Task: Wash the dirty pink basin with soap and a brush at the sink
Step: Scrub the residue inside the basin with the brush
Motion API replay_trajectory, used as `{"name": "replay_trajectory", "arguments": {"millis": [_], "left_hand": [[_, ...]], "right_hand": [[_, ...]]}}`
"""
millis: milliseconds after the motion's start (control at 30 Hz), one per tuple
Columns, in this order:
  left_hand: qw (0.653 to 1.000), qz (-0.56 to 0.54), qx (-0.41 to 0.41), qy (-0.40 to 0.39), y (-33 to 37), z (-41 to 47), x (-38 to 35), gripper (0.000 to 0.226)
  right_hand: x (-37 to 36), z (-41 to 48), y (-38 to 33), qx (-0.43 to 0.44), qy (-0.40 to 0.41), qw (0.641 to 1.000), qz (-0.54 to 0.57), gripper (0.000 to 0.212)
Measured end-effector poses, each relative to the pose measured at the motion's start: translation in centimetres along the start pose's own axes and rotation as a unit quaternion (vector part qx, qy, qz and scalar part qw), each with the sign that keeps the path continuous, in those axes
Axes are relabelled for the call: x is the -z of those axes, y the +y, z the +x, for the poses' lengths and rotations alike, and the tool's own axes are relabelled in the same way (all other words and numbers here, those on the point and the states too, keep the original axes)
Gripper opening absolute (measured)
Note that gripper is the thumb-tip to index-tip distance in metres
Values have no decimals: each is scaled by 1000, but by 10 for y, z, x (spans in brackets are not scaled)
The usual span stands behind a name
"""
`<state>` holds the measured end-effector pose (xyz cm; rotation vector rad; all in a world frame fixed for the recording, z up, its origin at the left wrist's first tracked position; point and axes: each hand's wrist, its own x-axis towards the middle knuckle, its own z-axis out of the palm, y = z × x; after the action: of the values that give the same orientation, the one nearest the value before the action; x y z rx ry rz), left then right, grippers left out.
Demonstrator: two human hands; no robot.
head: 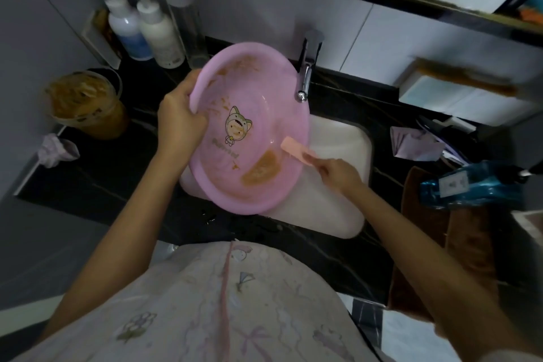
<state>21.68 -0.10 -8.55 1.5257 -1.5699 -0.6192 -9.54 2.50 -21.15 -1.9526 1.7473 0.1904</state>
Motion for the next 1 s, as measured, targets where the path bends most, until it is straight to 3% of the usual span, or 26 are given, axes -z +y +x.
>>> {"name": "replay_trajectory", "arguments": {"millis": [67,200,333,367,467,633,733,900,1000], "left_hand": [[1000,-1,-1,-1,-2,0,0,67],[1000,-4,-10,1,-1,1,0,66],[1000,-6,-6,3,-4,1,0,67],[1000,-6,-5,4,-5,1,0,67],[1000,-9,-2,5,-6,2,-2,68],[1000,-17,-6,11,-7,3,-1,67],[1000,-15,-8,12,-7,3,-2,66],[1000,-15,-13,19,-7,4,-2,67],[1000,-16,-8,21,-10,4,-3,68]], "right_hand": [[4,7,-8,-11,-1,1000,-15,49],[-25,-21,-47,78,-141,985,56,45],[-10,-7,-16,-32,1,994,100,45],[-10,-10,-16,-40,3,993,107,45],[-29,-38,-32,29,-88,991,96,45],[-25,-25,-16,-32,-3,994,105,46],[-37,-41,-46,15,-88,990,110,43],[-30,-38,-26,-50,-9,990,134,45],[-33,-55,-55,-3,-92,983,158,42]]}}
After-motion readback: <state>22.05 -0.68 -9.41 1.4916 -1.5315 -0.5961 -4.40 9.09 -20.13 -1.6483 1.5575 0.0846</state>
